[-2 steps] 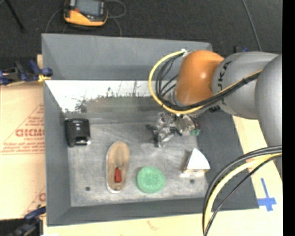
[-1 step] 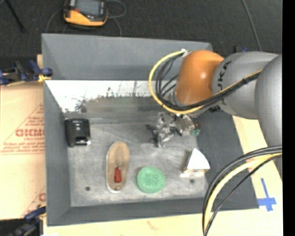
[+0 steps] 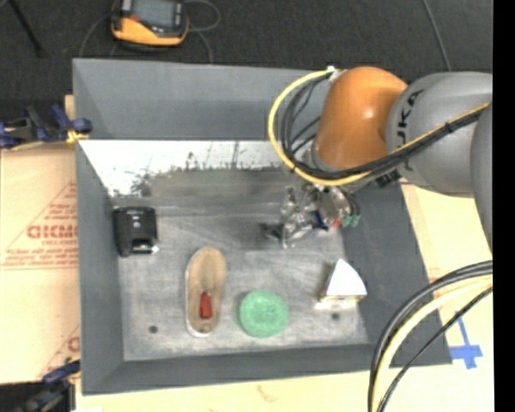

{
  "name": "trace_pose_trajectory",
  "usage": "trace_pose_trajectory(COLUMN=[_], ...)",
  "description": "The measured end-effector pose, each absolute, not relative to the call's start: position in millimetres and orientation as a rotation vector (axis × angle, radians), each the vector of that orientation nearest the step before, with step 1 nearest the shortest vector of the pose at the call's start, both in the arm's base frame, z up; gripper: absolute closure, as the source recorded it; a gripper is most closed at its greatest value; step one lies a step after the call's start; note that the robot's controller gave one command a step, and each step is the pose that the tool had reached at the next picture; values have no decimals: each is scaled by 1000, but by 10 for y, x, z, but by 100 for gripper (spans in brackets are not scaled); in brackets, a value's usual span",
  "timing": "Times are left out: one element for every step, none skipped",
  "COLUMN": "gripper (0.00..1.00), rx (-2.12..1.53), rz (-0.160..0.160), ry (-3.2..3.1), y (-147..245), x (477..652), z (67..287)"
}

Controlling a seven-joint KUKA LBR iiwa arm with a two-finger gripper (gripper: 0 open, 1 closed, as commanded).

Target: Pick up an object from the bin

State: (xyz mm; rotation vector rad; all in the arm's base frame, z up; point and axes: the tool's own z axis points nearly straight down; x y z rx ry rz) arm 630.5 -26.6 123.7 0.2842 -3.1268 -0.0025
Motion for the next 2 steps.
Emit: trace_pose_trajectory(gripper=[100,100], rx=[309,347], rz=[5,1], ry=[-3145,-3127], y=[-377,-244], x=[6443,6238], z=[1483,2287])
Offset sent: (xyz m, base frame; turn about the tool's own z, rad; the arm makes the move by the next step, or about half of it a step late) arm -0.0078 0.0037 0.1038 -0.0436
